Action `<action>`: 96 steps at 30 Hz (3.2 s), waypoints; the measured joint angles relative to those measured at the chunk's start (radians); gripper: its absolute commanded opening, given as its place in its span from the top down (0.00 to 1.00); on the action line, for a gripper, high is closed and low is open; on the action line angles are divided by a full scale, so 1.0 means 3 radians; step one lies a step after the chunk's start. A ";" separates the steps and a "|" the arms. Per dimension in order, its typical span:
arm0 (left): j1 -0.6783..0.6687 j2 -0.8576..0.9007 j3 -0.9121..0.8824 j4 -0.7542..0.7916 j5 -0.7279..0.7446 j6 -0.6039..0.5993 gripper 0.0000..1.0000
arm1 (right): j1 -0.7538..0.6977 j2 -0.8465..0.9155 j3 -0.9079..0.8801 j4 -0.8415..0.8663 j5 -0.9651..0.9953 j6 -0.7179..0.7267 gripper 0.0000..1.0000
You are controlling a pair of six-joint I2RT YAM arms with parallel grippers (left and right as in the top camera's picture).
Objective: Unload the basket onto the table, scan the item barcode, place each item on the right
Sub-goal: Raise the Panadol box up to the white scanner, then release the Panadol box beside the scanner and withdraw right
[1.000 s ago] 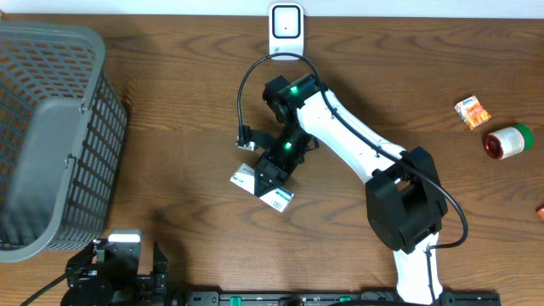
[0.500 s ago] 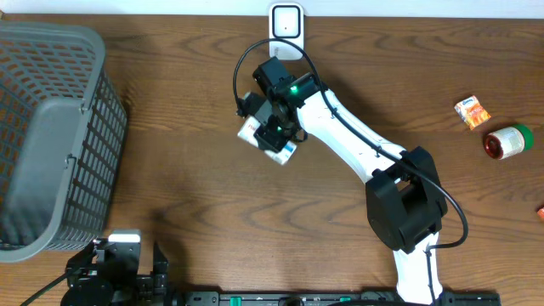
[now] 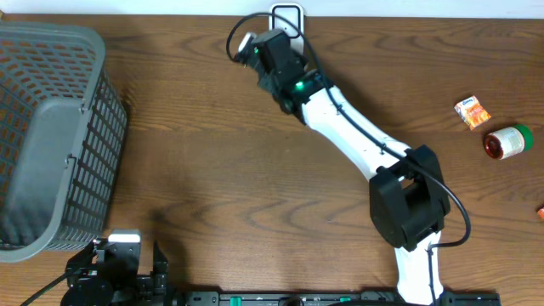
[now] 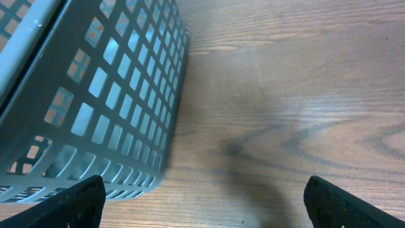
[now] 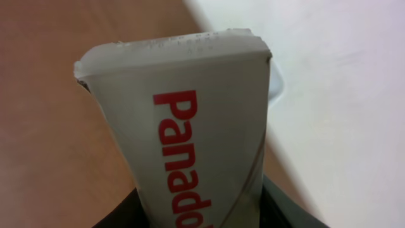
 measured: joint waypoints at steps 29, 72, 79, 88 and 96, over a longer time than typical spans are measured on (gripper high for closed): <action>0.0000 0.0000 0.0000 0.0000 0.0001 0.0000 0.01 | -0.0251 0.1386 0.0955 0.2023 0.0542 -0.1078 0.46; 0.0000 0.0000 0.0000 -0.0001 0.0001 0.0000 0.01 | -0.1102 0.1166 0.1090 -0.0015 -0.1305 0.1939 0.01; 0.0000 0.0000 0.0000 -0.0001 0.0001 0.0000 0.01 | -0.1102 0.1240 0.1090 -0.0005 -0.1179 0.1987 0.01; 0.0000 0.0000 0.0000 -0.0001 0.0001 0.0000 0.01 | -0.1102 0.1490 0.1090 0.0139 -0.1092 0.2073 0.01; 0.0000 0.0000 0.0000 -0.0001 0.0001 0.0000 0.01 | -0.1125 0.1534 0.1083 0.0247 -0.1016 0.2199 0.40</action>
